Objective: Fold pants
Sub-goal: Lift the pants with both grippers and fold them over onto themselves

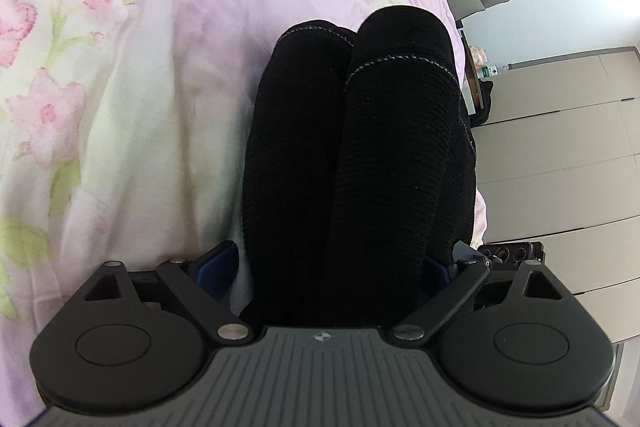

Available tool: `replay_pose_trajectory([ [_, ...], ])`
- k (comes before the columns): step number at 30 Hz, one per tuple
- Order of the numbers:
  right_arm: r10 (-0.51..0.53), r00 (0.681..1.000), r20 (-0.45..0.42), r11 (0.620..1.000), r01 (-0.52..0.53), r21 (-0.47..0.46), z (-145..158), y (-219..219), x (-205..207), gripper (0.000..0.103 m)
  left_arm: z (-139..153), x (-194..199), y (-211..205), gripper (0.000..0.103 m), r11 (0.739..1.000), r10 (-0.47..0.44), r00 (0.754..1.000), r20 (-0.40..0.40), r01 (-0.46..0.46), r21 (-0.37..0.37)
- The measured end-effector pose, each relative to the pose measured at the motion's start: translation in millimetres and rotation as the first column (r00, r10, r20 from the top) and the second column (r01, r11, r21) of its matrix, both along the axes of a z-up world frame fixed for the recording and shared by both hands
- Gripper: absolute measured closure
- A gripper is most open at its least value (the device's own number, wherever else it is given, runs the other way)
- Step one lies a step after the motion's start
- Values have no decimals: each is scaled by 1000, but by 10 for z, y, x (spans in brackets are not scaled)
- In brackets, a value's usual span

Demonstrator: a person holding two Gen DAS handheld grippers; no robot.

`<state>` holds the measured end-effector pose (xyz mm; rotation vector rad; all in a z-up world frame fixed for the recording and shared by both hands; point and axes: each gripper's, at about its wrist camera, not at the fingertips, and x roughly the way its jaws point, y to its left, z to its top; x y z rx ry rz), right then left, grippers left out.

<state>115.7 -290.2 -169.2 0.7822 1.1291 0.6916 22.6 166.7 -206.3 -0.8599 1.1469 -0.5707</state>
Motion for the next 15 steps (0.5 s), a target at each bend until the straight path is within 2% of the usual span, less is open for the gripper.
replay_pose_trajectory([
  [2,15,1000,26,1000,-15,-4,-21,59,10,18,40,-18,-31,0,1000,-6,1000,20,6,12],
  [6,11,999,35,1000,-11,3,-53,66,22,22,48,-57,-5,12,1000,0,1000,20,0,-17],
  [11,4,999,44,1000,-4,1,-49,64,-3,26,46,-154,20,21,999,31,999,17,-30,-33],
  [15,-18,999,42,1000,19,-14,42,39,-82,34,184,-234,-14,25,999,38,998,53,-39,24],
])
